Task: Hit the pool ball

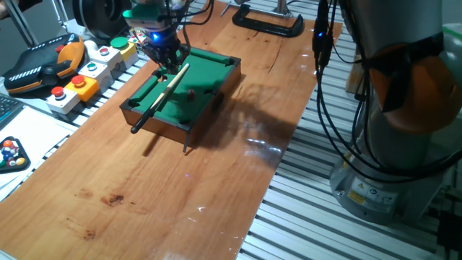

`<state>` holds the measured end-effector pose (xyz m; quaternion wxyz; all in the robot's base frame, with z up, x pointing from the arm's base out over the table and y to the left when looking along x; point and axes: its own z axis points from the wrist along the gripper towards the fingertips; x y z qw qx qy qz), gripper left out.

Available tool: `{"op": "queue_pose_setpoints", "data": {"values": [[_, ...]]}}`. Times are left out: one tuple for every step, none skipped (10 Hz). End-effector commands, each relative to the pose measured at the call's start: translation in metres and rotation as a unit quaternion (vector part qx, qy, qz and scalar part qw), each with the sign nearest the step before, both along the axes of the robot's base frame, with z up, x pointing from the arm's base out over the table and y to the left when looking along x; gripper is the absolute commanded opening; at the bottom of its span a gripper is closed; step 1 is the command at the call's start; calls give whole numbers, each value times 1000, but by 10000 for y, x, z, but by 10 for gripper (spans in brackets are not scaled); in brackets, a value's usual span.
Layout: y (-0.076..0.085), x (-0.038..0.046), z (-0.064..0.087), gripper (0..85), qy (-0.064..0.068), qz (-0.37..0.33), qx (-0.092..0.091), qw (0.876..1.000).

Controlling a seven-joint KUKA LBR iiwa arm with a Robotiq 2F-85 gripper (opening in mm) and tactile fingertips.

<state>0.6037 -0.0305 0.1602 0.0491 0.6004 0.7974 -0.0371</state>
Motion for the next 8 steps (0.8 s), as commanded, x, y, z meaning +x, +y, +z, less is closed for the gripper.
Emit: {"op": "queue_pose_setpoints", "data": {"values": [[12, 22, -18, 7, 2, -3, 2, 1000], [38, 35, -41, 7, 3, -8, 6, 1000], [56, 34, -59, 7, 4, -9, 7, 1000], [43, 34, -60, 7, 5, -5, 4, 1000], [48, 40, -62, 7, 4, -1, 1, 1000], [51, 59, -72, 7, 4, 1, -1, 1000], [59, 88, -96, 7, 3, 1, -6, 1000], [58, 108, -115, 7, 3, -1, -6, 1000]]}}
